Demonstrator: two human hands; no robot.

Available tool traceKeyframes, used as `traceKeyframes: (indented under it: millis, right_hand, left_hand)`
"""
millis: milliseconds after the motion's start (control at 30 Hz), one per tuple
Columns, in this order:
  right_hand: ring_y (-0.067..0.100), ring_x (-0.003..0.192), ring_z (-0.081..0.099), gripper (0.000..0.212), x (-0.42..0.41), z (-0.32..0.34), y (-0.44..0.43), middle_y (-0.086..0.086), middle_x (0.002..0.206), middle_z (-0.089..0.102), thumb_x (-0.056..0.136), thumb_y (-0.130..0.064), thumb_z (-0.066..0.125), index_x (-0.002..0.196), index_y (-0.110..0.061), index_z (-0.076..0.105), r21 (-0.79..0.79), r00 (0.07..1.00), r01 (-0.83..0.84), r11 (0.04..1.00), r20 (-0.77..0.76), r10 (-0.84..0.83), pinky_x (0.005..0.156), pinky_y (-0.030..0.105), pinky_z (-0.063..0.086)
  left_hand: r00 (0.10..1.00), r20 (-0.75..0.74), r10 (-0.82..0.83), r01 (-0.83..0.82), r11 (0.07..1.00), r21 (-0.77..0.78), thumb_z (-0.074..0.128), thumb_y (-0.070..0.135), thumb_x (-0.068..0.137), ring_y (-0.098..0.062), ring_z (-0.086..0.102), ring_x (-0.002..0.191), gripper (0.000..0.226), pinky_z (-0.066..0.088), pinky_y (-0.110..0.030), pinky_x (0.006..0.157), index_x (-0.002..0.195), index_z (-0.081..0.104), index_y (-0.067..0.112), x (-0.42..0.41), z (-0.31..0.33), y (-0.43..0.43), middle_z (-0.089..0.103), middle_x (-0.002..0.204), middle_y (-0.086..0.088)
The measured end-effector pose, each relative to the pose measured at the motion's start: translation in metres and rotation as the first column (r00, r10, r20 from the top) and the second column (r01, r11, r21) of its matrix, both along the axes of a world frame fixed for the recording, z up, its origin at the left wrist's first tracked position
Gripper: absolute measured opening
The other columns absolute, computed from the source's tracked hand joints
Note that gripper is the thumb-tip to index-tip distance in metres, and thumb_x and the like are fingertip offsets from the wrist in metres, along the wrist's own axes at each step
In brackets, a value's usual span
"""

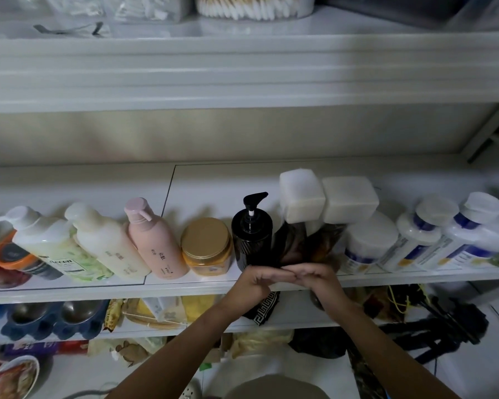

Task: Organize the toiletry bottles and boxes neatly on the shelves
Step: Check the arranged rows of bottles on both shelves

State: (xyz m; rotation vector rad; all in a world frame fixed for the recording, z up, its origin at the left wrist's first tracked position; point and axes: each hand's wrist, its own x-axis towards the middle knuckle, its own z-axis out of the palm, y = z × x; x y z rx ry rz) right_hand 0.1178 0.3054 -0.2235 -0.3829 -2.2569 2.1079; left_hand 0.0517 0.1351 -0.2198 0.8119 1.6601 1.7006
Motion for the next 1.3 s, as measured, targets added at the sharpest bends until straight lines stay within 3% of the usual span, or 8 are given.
traceKeyframes:
  millis: [167,300,400,500,667,900,1067,1300]
  right_hand:
    - [0.016,0.094,0.069,0.04,0.004,0.002,0.002,-0.004,0.091,0.075,0.089,0.012,0.044,0.096,-0.017,0.071,-0.011,1.0,-0.026,1.0,0.009,0.026,0.079,0.021,0.052]
    - [0.017,0.092,0.07,0.033,0.012,0.002,0.011,-0.003,0.091,0.075,0.08,-0.011,0.053,0.085,-0.033,0.077,-0.015,1.0,0.003,1.0,0.025,-0.003,0.079,0.024,0.054]
    - [0.028,0.094,0.069,0.028,0.018,0.003,0.022,0.01,0.094,0.074,0.076,-0.014,0.054,0.088,-0.023,0.077,-0.04,0.999,0.032,0.999,0.019,-0.032,0.085,0.035,0.055]
    - [0.027,0.091,0.07,0.02,0.019,0.005,0.029,0.012,0.092,0.074,0.083,-0.007,0.057,0.092,-0.011,0.074,-0.048,0.999,0.046,0.998,0.007,-0.046,0.085,0.035,0.055]
    - [0.025,0.088,0.07,0.043,0.015,0.009,0.031,0.01,0.087,0.074,0.087,0.011,0.047,0.082,-0.019,0.077,-0.054,0.997,0.076,0.996,0.033,-0.075,0.083,0.03,0.055]
    - [0.02,0.082,0.071,0.053,0.011,0.005,0.033,0.006,0.08,0.074,0.086,0.013,0.048,0.068,-0.028,0.077,-0.047,0.992,0.108,0.993,0.068,-0.105,0.081,0.029,0.056]
    - [0.014,0.086,0.071,0.038,0.011,0.003,0.024,0.0,0.085,0.075,0.089,0.011,0.047,0.09,-0.016,0.074,-0.052,1.0,0.012,0.999,0.016,-0.012,0.075,0.02,0.054]
    - [0.01,0.09,0.07,0.042,-0.003,0.001,0.013,0.013,0.1,0.069,0.088,0.016,0.042,0.105,-0.014,0.067,-0.035,0.998,-0.034,0.999,-0.044,0.033,0.08,0.021,0.054]
  left_hand:
    - [1.0,0.027,0.01,-0.01,1.0,0.016,0.031,-0.034,0.066,-0.023,0.061,0.116,0.063,0.046,-0.028,0.099,0.118,0.059,-0.011,0.003,-0.003,0.003,0.07,0.111,-0.002]
    - [1.0,0.008,0.009,-0.009,1.0,0.008,0.033,-0.03,0.063,-0.028,0.06,0.117,0.061,0.045,-0.037,0.103,0.115,0.06,-0.014,0.008,-0.006,0.013,0.066,0.116,-0.019]
    - [1.0,-0.009,-0.017,0.017,1.0,-0.017,0.034,-0.022,0.054,-0.032,0.057,0.12,0.067,0.041,-0.043,0.106,0.114,0.061,-0.014,0.01,-0.006,0.025,0.061,0.12,-0.027]
    - [0.999,-0.013,-0.037,0.037,0.999,-0.021,0.033,-0.024,0.054,-0.03,0.056,0.121,0.068,0.041,-0.04,0.107,0.115,0.06,-0.014,0.009,-0.005,0.035,0.06,0.121,-0.027]
    - [0.999,-0.007,-0.045,0.044,0.999,-0.015,0.033,-0.029,0.058,-0.033,0.054,0.123,0.065,0.039,-0.044,0.108,0.117,0.058,-0.015,0.006,-0.006,0.038,0.059,0.122,-0.029]
    - [0.999,0.001,-0.05,0.05,0.998,-0.049,0.033,-0.033,0.064,-0.029,0.056,0.122,0.062,0.041,-0.04,0.107,0.118,0.057,-0.015,0.007,-0.006,0.039,0.059,0.123,-0.028]
    - [0.999,0.02,-0.025,0.026,0.999,-0.046,0.034,-0.028,0.064,-0.029,0.057,0.12,0.063,0.043,-0.038,0.105,0.119,0.058,-0.012,0.006,-0.006,0.024,0.061,0.121,-0.027]
    - [0.999,0.016,0.049,-0.047,0.994,-0.103,0.036,-0.019,0.062,-0.019,0.06,0.117,0.064,0.046,-0.031,0.101,0.119,0.062,-0.006,0.0,-0.002,0.014,0.064,0.119,-0.021]
